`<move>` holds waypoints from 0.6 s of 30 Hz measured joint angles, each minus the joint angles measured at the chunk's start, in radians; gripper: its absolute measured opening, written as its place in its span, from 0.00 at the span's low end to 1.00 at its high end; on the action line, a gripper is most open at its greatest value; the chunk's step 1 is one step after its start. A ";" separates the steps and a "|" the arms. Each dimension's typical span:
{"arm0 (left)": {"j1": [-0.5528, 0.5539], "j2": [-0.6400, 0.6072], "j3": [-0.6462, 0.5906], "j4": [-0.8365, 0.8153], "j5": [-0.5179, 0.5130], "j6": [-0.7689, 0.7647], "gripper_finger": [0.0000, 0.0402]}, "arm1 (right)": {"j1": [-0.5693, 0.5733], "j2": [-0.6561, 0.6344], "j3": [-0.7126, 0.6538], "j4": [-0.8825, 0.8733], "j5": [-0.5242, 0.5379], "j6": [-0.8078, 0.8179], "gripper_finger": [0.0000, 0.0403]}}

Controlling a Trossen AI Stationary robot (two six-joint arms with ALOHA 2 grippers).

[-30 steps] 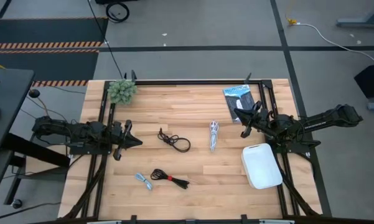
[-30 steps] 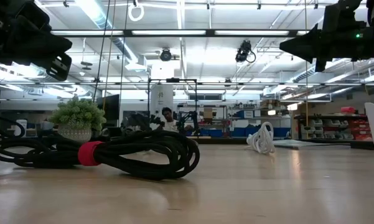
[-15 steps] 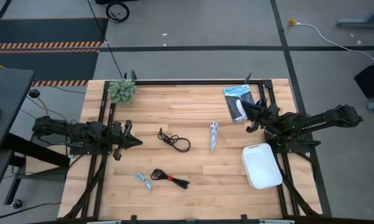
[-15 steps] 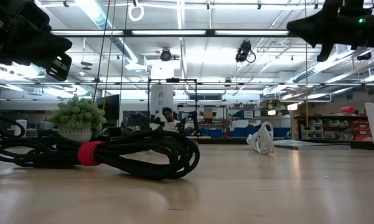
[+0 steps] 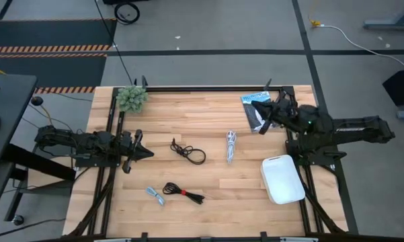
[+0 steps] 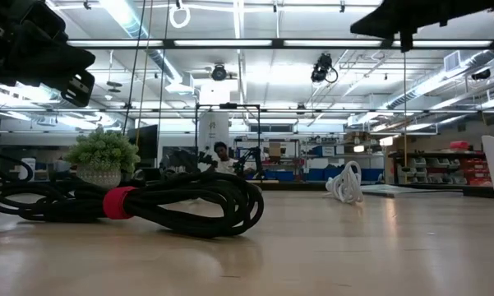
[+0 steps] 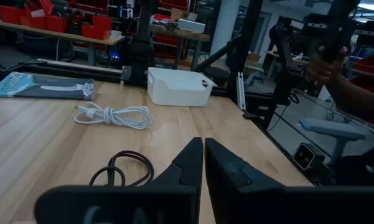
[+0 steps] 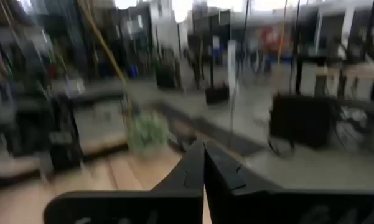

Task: Pick and place USB-C Cables
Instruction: Put the white charger cable into the white container

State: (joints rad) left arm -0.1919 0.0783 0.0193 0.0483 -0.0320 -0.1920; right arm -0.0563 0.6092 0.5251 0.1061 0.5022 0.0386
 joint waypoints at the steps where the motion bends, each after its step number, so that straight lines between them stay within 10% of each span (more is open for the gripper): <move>1: 0.000 0.000 0.000 0.000 0.000 0.000 0.06 | -0.004 0.011 0.028 -0.063 0.000 0.017 0.01; 18: 0.000 0.000 0.000 0.000 0.000 0.000 0.06 | 0.011 0.457 0.084 -0.245 -0.166 0.235 0.18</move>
State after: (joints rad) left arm -0.1917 0.0783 0.0193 0.0483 -0.0319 -0.1917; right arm -0.0452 1.0658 0.6087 -0.1394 0.3367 0.2731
